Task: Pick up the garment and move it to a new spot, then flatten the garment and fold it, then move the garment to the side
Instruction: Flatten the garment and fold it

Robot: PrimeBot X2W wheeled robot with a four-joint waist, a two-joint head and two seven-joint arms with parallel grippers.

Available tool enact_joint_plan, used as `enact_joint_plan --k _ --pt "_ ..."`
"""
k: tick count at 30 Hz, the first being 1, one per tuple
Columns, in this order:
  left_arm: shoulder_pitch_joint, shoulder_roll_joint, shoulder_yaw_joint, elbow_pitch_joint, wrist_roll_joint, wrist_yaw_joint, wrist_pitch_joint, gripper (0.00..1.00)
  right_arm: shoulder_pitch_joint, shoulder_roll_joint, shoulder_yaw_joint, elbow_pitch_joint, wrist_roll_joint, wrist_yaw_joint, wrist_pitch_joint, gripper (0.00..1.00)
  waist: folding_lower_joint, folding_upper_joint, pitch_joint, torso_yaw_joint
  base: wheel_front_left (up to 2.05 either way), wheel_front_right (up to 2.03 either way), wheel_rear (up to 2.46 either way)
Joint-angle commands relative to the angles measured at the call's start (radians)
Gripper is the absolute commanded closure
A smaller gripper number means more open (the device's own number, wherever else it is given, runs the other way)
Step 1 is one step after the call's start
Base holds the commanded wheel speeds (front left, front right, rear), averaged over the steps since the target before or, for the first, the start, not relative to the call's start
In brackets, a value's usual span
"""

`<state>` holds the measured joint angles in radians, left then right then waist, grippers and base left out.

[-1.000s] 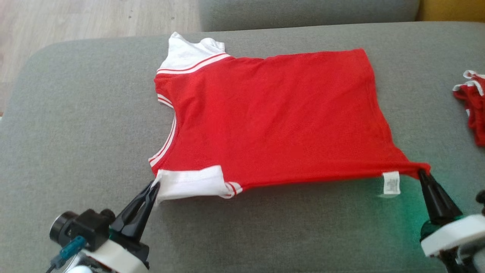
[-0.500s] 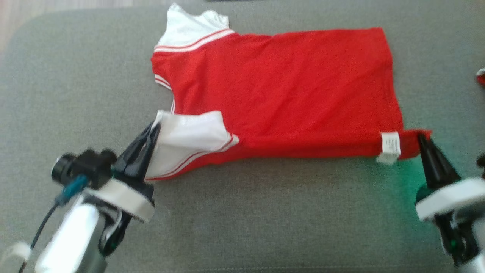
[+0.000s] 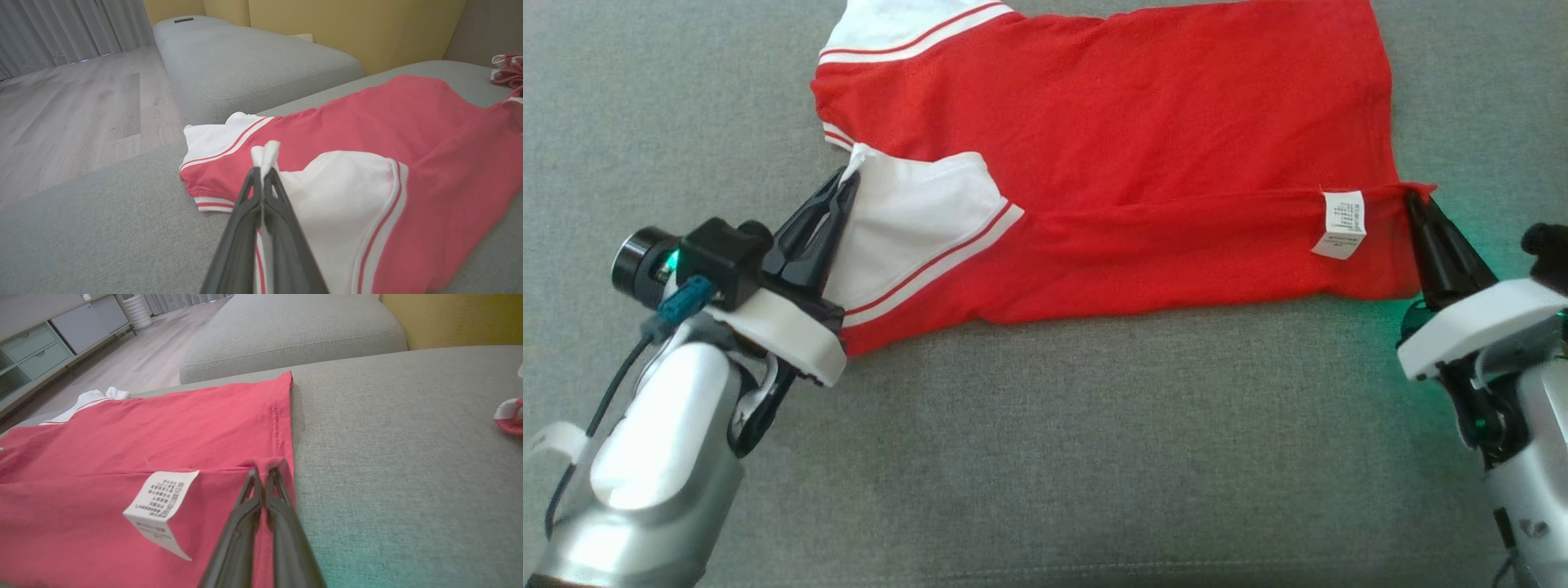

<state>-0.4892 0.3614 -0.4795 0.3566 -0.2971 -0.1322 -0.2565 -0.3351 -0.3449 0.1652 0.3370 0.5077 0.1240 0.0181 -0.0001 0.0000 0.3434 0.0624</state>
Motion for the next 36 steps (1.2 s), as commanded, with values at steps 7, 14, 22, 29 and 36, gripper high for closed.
enact_joint_plan --k 7,14,22,29,36 --pt "-0.047 0.007 0.081 0.039 -0.003 0.002 -0.005 0.00 -0.053 -0.005 0.038 0.043 0.011 0.007 -0.079 0.00 0.0001 0.0000 -0.006 -0.003 0.00 0.00 0.00" --pt "0.108 -0.062 0.206 0.003 -0.030 0.015 -0.005 0.00 -0.011 0.029 0.046 0.036 0.022 0.007 -0.196 0.00 0.0001 0.0000 -0.068 -0.007 0.00 0.00 0.00" --pt "0.307 -0.140 0.229 0.094 -0.089 0.028 -0.005 0.00 0.080 0.078 0.044 0.029 0.048 0.007 -0.237 0.00 0.0001 0.0000 -0.129 -0.016 0.00 0.00 0.00" --pt "0.273 -0.139 0.244 0.191 -0.087 0.061 -0.004 0.00 0.107 0.076 0.045 0.029 0.046 0.007 -0.242 0.00 0.0001 0.0000 -0.147 -0.024 0.00 0.00 0.00" --pt "0.228 -0.146 0.229 0.296 -0.092 0.056 0.032 0.00 0.113 0.076 0.039 0.025 0.031 0.007 -0.233 0.00 0.0001 0.0000 -0.159 -0.031 0.00 0.00 0.00"
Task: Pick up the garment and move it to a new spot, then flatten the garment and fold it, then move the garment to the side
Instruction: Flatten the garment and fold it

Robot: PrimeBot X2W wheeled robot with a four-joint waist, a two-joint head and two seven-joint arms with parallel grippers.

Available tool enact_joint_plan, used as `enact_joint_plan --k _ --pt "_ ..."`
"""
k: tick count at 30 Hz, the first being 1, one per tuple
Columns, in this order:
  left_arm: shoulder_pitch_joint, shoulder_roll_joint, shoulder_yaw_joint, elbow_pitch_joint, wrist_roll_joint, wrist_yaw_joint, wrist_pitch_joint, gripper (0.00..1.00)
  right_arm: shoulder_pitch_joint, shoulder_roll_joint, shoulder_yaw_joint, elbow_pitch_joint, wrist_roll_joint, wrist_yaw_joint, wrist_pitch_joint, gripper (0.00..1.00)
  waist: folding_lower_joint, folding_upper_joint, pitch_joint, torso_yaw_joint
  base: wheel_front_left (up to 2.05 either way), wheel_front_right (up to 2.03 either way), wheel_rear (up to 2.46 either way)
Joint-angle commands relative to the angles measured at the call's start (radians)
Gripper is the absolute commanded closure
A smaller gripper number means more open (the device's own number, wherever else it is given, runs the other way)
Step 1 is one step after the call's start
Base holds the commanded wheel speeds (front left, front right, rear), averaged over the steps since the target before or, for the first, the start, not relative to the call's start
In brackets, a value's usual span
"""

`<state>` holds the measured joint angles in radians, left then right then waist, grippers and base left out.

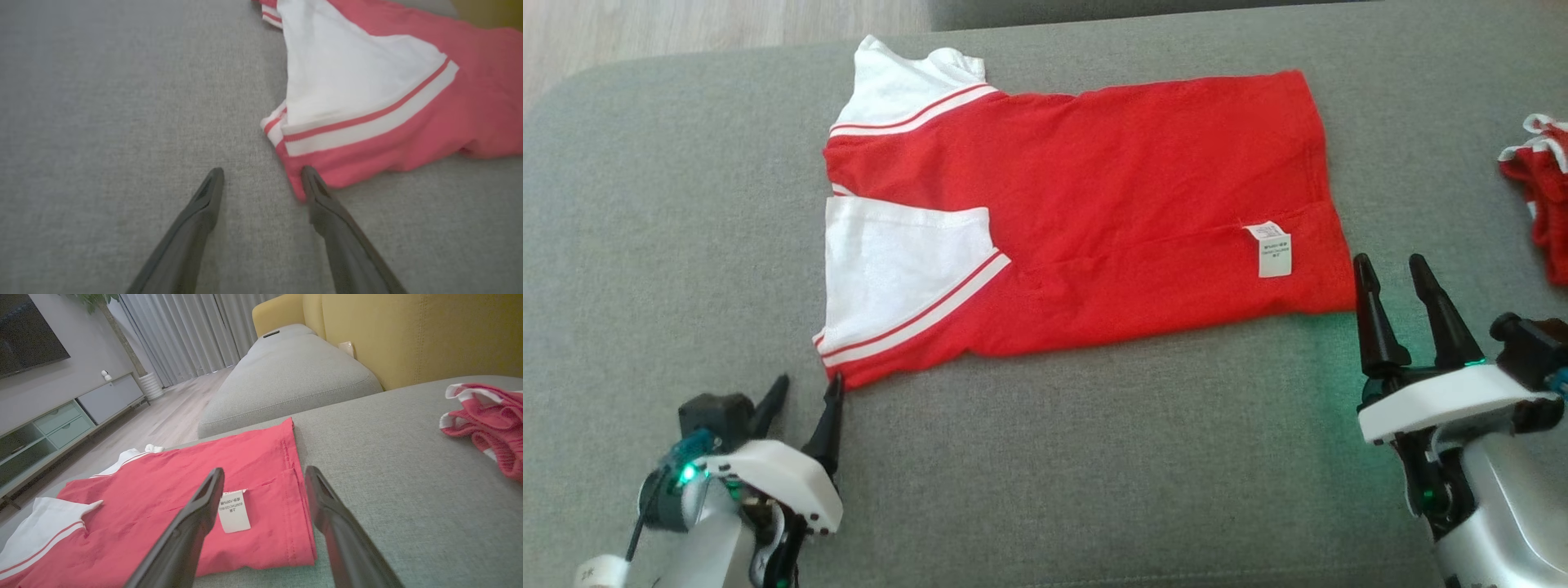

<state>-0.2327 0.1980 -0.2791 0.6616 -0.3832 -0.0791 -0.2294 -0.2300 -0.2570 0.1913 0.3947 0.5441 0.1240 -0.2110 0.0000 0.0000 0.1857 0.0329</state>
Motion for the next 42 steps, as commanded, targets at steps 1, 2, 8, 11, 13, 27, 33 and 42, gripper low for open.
enact_joint_plan --k 1,2,8,11,13,27,33,42 --pt "-0.033 0.016 0.025 0.008 -0.009 0.001 0.020 0.00 0.008 -0.011 0.012 -0.034 -0.007 0.007 -0.002 0.00 0.0000 0.0000 -0.002 -0.001 0.00 0.00 0.00" --pt "-0.039 0.017 0.020 0.020 -0.008 -0.001 0.025 0.00 0.008 -0.010 0.011 -0.035 -0.007 0.007 0.000 0.00 0.0000 0.0000 -0.003 -0.001 0.00 0.00 0.00" --pt "-0.069 0.016 -0.002 0.062 -0.009 -0.017 0.031 0.00 0.003 -0.004 0.004 -0.024 -0.008 0.007 0.013 0.00 0.0000 0.0000 -0.003 0.003 0.00 0.00 0.00" --pt "-0.078 0.014 -0.028 0.077 -0.008 -0.027 0.052 0.27 -0.006 0.009 -0.014 0.010 -0.015 0.007 0.033 0.00 0.0000 0.0000 -0.003 0.007 0.00 0.00 0.00" --pt "-0.078 0.015 -0.049 0.078 -0.005 -0.034 0.065 1.00 -0.020 0.020 -0.026 0.048 -0.034 0.007 0.056 0.00 0.0000 0.0000 -0.003 0.008 0.00 0.00 0.00" --pt "-0.085 0.063 -0.112 -0.034 -0.006 -0.047 0.050 1.00 -0.181 0.099 -0.147 0.364 -0.226 0.007 0.174 0.39 0.0000 0.0000 0.013 0.048 0.00 0.00 0.00" --pt "-0.087 0.081 -0.115 -0.049 -0.005 -0.045 0.048 1.00 -0.196 0.097 -0.129 0.397 -0.205 0.007 0.169 1.00 0.0000 0.0000 0.010 0.046 0.00 0.00 0.00" --pt "-0.031 0.122 -0.119 -0.103 -0.019 -0.045 0.055 1.00 -0.109 0.036 -0.094 0.341 -0.148 0.007 0.133 1.00 0.0000 0.0000 -0.025 0.032 0.00 0.00 0.00"
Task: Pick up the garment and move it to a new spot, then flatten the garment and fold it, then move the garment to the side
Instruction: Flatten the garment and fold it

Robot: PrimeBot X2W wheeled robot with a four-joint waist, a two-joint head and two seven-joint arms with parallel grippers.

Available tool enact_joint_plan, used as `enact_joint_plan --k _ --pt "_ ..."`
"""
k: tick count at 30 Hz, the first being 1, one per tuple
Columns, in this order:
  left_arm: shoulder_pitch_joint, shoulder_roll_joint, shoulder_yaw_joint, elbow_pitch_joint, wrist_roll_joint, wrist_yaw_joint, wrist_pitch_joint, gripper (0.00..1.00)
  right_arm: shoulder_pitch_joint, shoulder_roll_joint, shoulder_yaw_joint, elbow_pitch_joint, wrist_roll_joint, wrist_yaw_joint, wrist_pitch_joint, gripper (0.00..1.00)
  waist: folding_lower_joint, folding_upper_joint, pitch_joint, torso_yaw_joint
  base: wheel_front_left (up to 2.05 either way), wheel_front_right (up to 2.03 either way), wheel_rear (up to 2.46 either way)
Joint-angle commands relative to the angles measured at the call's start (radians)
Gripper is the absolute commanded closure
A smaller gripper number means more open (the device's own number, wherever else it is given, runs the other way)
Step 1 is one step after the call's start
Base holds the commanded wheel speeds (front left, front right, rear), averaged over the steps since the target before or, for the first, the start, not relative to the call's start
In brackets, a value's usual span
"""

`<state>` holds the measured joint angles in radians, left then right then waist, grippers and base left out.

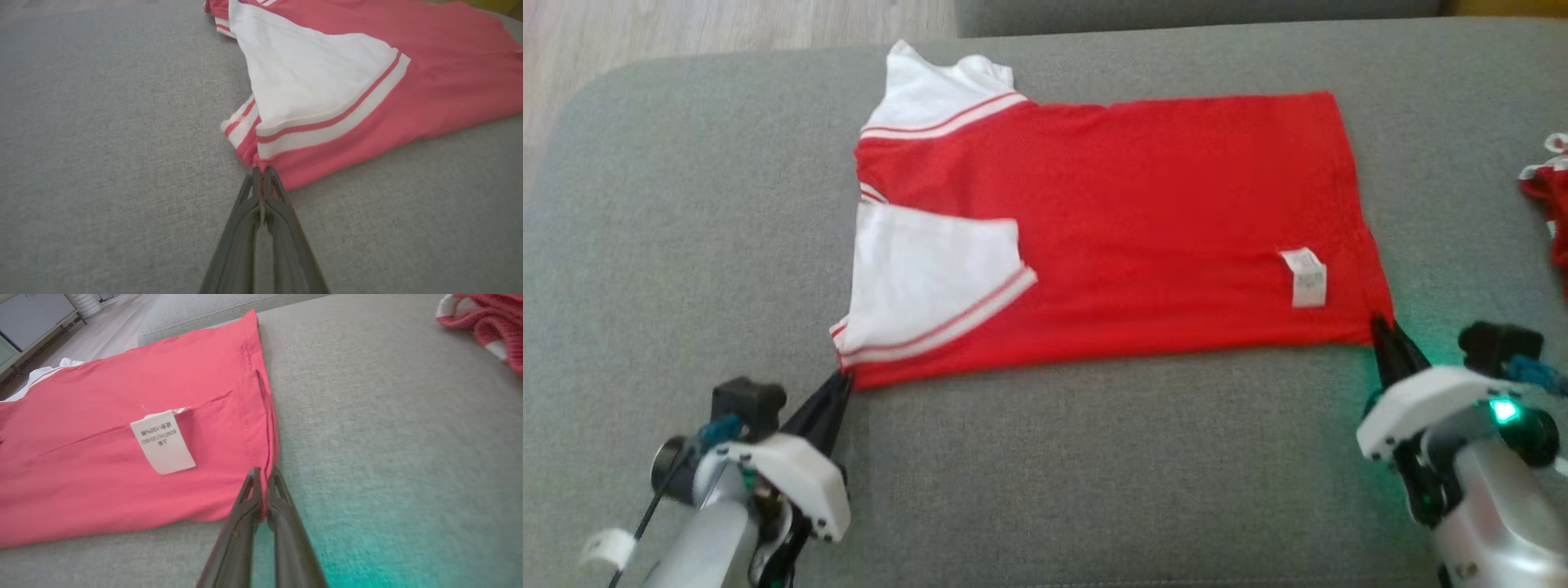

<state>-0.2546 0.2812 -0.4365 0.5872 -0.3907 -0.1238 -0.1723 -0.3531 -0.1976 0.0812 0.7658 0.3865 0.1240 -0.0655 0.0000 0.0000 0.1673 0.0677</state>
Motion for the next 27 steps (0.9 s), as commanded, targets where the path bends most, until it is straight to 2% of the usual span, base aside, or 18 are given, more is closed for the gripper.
enact_joint_plan --k 1,7,16,25,26,27 --pt "0.003 0.045 0.039 -0.039 -0.015 0.001 0.002 1.00 0.031 -0.029 0.017 -0.042 0.017 0.007 -0.014 1.00 0.0000 0.0000 -0.011 -0.004 0.00 0.00 0.00" --pt "0.078 0.072 0.039 -0.104 -0.024 0.017 0.025 1.00 0.127 -0.054 0.009 -0.114 0.042 0.007 -0.018 1.00 0.0000 0.0000 -0.035 -0.009 0.00 0.00 0.00" --pt "0.249 0.084 0.026 -0.273 -0.043 0.078 0.076 1.00 0.295 -0.076 -0.046 -0.262 0.031 0.007 0.027 1.00 0.0000 0.0000 -0.062 -0.015 0.00 0.00 0.00" --pt "0.310 0.097 0.019 -0.366 -0.049 0.115 0.119 1.00 0.400 -0.059 -0.132 -0.409 -0.010 0.007 0.102 1.00 0.0000 0.0000 -0.060 -0.009 0.00 0.00 0.00" --pt "0.306 0.097 0.019 -0.370 -0.047 0.119 0.122 1.00 0.406 -0.052 -0.138 -0.419 -0.014 0.007 0.111 0.73 0.0000 0.0000 -0.060 -0.008 0.00 0.00 0.00" --pt "0.303 0.095 0.018 -0.371 -0.048 0.122 0.128 1.00 0.410 -0.046 -0.142 -0.430 -0.018 0.007 0.118 0.55 0.0000 0.0000 -0.059 -0.007 0.00 0.00 0.00"
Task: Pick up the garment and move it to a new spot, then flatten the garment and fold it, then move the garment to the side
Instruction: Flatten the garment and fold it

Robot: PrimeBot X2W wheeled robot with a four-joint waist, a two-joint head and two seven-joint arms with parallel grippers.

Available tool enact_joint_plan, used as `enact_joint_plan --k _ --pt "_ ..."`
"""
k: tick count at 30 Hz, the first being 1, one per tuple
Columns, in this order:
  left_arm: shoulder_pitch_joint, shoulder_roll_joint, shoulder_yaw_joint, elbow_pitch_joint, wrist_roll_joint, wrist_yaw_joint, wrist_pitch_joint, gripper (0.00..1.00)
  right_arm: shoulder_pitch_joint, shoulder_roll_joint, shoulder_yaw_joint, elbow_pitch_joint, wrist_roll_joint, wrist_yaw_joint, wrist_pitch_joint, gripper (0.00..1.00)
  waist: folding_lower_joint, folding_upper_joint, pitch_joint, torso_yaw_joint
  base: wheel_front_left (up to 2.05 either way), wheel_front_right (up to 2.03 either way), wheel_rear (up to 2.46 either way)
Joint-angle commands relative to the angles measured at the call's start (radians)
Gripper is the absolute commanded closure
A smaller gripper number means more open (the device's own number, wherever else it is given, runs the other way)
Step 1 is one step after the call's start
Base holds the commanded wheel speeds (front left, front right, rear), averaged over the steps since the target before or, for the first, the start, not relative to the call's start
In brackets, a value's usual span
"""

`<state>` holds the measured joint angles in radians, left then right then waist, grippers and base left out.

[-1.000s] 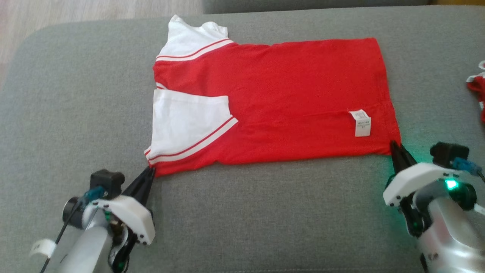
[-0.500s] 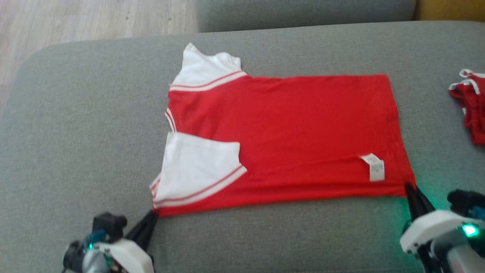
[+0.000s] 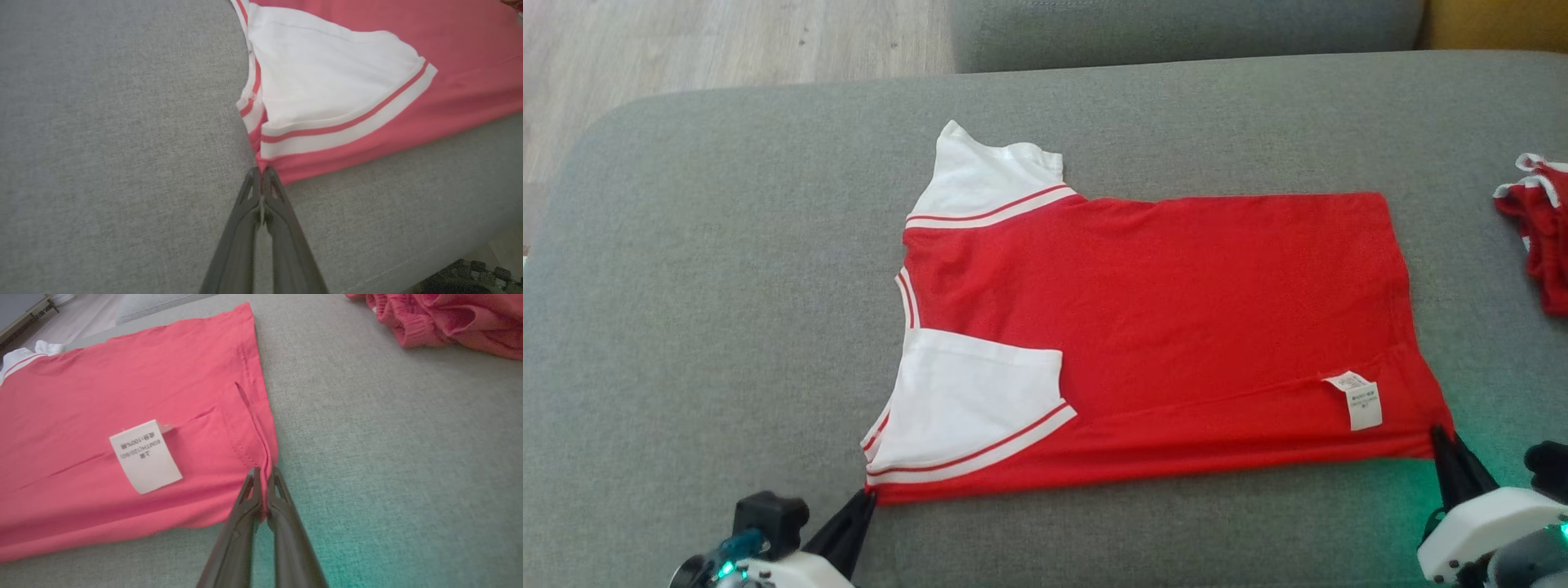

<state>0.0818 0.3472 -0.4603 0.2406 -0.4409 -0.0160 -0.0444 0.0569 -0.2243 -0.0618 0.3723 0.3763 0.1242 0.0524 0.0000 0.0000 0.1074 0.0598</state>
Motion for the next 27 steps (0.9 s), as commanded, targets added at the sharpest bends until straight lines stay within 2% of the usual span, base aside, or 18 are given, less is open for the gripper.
enact_joint_plan --k 1,2,4,7,11,14,17,22,23,27 --pt "-0.036 0.028 0.039 -0.024 0.002 0.016 0.006 1.00 0.005 -0.014 -0.005 -0.046 -0.013 0.007 0.006 0.30 0.0000 0.0000 0.002 0.001 0.00 0.00 0.00" --pt "-0.040 0.027 0.036 -0.025 0.004 0.017 0.012 0.81 0.009 -0.007 -0.012 -0.056 -0.017 0.007 0.012 0.00 0.0000 0.0000 0.002 0.002 0.00 0.00 0.00" --pt "-0.046 0.022 0.030 -0.025 0.003 0.021 0.028 0.00 0.019 0.003 -0.024 -0.077 -0.026 0.007 0.022 0.00 0.0000 0.0000 0.004 0.002 0.00 0.00 0.00" --pt "-0.051 0.017 0.019 -0.043 -0.015 0.009 0.064 0.00 0.030 0.009 -0.042 -0.122 -0.037 0.007 0.028 0.00 0.0000 0.0000 0.006 -0.002 0.00 0.00 0.00" --pt "-0.106 0.023 0.032 -0.146 -0.017 0.014 0.088 0.00 0.032 0.024 -0.056 -0.198 -0.057 0.007 0.037 0.00 0.0000 0.0000 0.019 -0.020 0.00 0.00 0.00" --pt "-0.212 0.043 0.049 -0.229 -0.002 0.007 0.115 0.00 0.017 0.037 -0.045 -0.241 -0.069 0.007 0.035 0.00 0.0000 0.0000 0.043 -0.038 0.00 0.00 0.00" --pt "-0.377 0.077 0.066 -0.254 0.016 -0.028 0.161 0.00 -0.007 0.045 -0.012 -0.266 -0.081 0.007 0.027 0.00 0.0000 0.0000 0.081 -0.060 0.00 0.00 0.00" --pt "-0.700 0.110 0.053 -0.112 0.002 -0.094 0.266 0.00 -0.078 0.054 0.047 -0.275 -0.089 0.007 -0.002 0.00 0.0000 0.0000 0.161 -0.113 0.00 0.00 0.00" --pt "-0.700 0.110 0.053 -0.112 0.002 -0.094 0.266 0.00 -0.078 0.054 0.047 -0.275 -0.089 0.007 -0.002 0.00 0.0000 0.0000 0.161 -0.113 0.00 0.00 0.00" --pt "-0.926 0.136 -0.013 0.088 -0.031 -0.112 0.355 0.00 -0.141 0.054 0.092 -0.279 -0.087 0.007 -0.018 0.00 0.0000 0.0000 0.231 -0.163 0.00 0.00 0.00"
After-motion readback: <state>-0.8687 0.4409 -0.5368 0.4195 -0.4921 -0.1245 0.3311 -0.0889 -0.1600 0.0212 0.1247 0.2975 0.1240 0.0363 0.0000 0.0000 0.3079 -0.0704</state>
